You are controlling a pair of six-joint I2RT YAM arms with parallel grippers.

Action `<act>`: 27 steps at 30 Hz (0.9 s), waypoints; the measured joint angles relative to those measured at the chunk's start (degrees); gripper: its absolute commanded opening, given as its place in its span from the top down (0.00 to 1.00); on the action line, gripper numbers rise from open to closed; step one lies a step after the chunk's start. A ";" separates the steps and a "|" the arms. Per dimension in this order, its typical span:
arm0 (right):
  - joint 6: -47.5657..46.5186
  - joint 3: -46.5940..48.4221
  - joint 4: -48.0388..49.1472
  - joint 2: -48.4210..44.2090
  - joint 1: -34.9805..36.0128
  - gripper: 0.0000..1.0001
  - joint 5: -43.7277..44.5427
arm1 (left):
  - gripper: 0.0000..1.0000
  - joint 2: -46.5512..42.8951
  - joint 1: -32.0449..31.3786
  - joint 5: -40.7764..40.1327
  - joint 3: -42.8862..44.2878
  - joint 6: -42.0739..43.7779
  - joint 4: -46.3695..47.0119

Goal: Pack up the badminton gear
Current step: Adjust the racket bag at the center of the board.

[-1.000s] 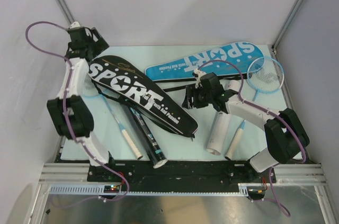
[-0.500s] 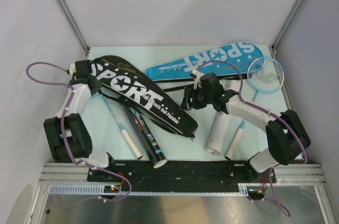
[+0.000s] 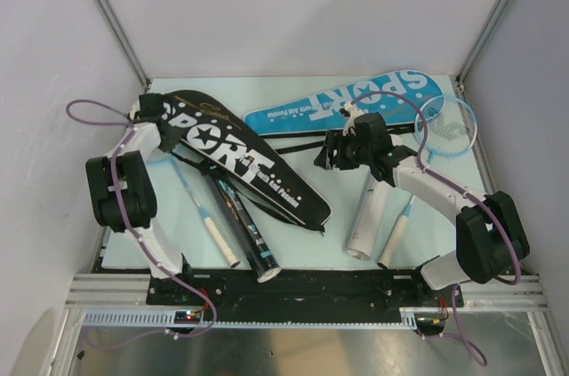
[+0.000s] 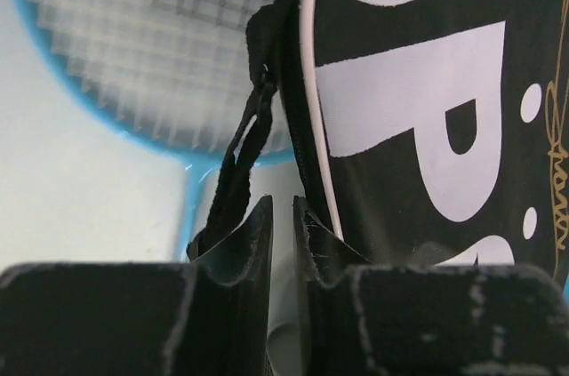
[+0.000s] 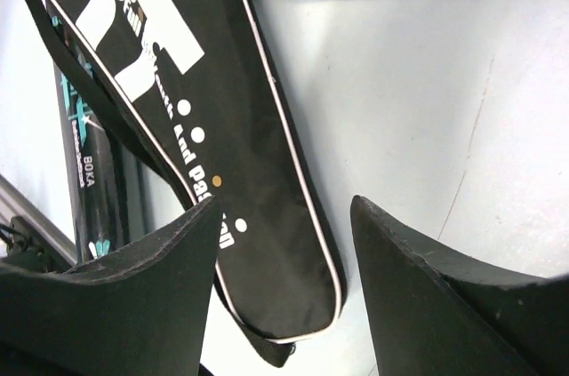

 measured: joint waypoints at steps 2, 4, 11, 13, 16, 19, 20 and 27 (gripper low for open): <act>0.26 0.00 0.42 -0.37 -0.50 0.36 0.87 | 0.80 2.08 -0.35 1.07 2.51 0.07 0.63; 0.35 0.00 0.74 -0.63 -0.66 0.36 1.40 | 0.75 3.98 -0.66 2.38 4.85 0.20 1.73; 1.01 0.00 0.96 -0.68 -0.70 0.36 1.77 | 0.43 4.74 -1.14 4.70 6.27 2.40 4.70; 1.42 0.00 1.01 -0.68 -0.63 0.36 1.73 | 0.39 2.51 -1.11 3.82 4.15 2.54 5.49; 1.68 0.00 1.05 -0.68 -0.33 0.36 1.31 | 0.39 -2.97 -1.11 1.57 -0.52 2.47 5.11; 1.77 0.00 1.03 -0.68 0.00 0.36 0.74 | 0.41 -9.97 -1.11 -1.16 -5.38 1.95 3.89; 1.79 0.00 1.05 -0.68 0.15 0.36 0.52 | 0.41 -12.09 -1.09 -2.05 -6.73 1.49 3.41; 1.81 -0.02 0.96 -2.64 0.70 0.36 -0.79 | 0.47 -17.92 -1.09 -5.07 -14.21 -2.49 1.53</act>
